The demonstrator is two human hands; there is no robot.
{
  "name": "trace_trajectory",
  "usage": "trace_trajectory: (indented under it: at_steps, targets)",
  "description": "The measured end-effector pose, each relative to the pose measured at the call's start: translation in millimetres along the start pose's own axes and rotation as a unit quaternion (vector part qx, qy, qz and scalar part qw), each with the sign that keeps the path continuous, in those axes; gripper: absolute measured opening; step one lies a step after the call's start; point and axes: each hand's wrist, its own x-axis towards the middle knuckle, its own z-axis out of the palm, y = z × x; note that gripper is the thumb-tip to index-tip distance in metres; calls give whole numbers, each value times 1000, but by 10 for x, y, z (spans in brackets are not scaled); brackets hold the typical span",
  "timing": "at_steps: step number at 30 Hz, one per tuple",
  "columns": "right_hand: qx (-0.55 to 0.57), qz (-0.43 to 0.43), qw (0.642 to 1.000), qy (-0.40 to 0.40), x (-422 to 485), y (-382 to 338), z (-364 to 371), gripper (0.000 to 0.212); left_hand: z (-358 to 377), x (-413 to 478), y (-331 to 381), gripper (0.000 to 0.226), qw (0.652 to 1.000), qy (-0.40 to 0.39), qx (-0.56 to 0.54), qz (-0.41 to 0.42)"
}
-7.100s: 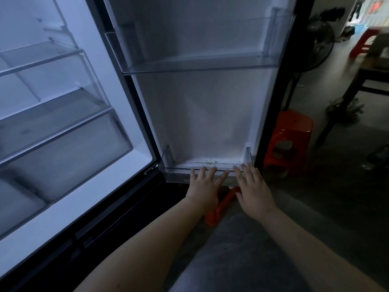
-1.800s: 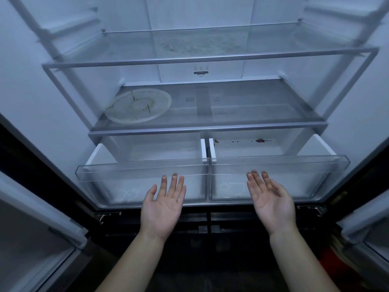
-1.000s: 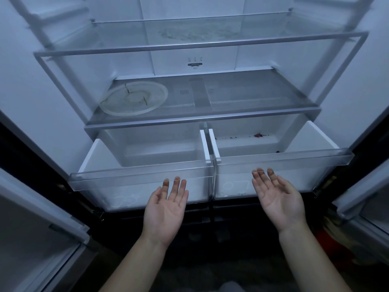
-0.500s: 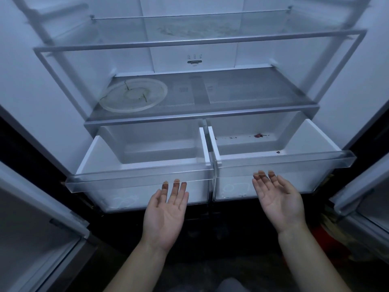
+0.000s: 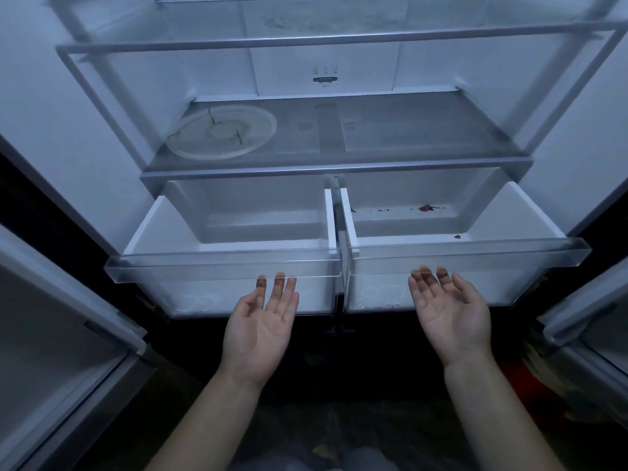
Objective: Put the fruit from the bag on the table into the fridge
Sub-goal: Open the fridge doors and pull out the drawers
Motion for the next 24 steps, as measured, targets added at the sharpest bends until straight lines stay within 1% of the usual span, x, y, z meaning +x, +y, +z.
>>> trace_trajectory:
  at_steps: [1, 2, 5, 6, 7, 10, 14, 16, 17, 18, 19, 21, 22, 23, 24]
  targets:
    - [-1, 5, 1000, 4, -4, -16, 24, 68, -16, 17, 1, 74, 1000, -2, -1, 0]
    - [-3, 10, 1000, 9, -7, -31, 50, 60, -26, 34, -1, 80, 1000, -3, 0, 1]
    - [-17, 22, 999, 41, -43, -68, 116, 23, -28, 40, -10, 81, 1000, 9, 1, 8]
    - [-23, 27, 998, 52, -49, -79, 134, 15, -12, 31, -10, 81, 1000, 12, 3, 9]
    - [-28, 32, 997, 61, -52, -88, 151, 11, 8, 20, -8, 80, 1000, 13, 4, 9]
    - [-41, 37, 996, 68, -52, -104, 161, 16, 61, -18, 11, 77, 1000, 10, 18, 6]
    - [-79, 31, 994, 68, -87, -112, 119, 13, 71, -68, 31, 90, 999, 12, 36, 11]
    - [-135, 17, 989, 59, -130, -135, 67, 20, 75, -108, 55, 94, 998, 16, 67, 0]
    - [-188, 9, 981, 54, -149, -150, 45, 24, 97, -144, 74, 91, 994, 20, 102, -16]
    - [-261, 1, 964, 48, -172, -167, 33, 27, 141, -183, 91, 82, 986, 29, 157, -36]
    - [-348, -8, 937, 37, -201, -178, 31, 27, 199, -229, 103, 68, 970, 39, 232, -55]
    - [-515, -55, 856, -2, -274, -187, 66, 23, 308, -304, 111, 49, 916, 35, 394, -64]
    - [-576, -94, 811, -29, -312, -184, 106, 20, 362, -327, 99, 42, 884, 23, 465, -38]
    - [-625, -138, 766, -59, -348, -178, 157, 18, 423, -344, 77, 34, 853, 11, 522, 13]
    - [-669, -191, 713, -88, -371, -172, 212, 17, 479, -360, 49, 29, 818, 1, 569, 83]
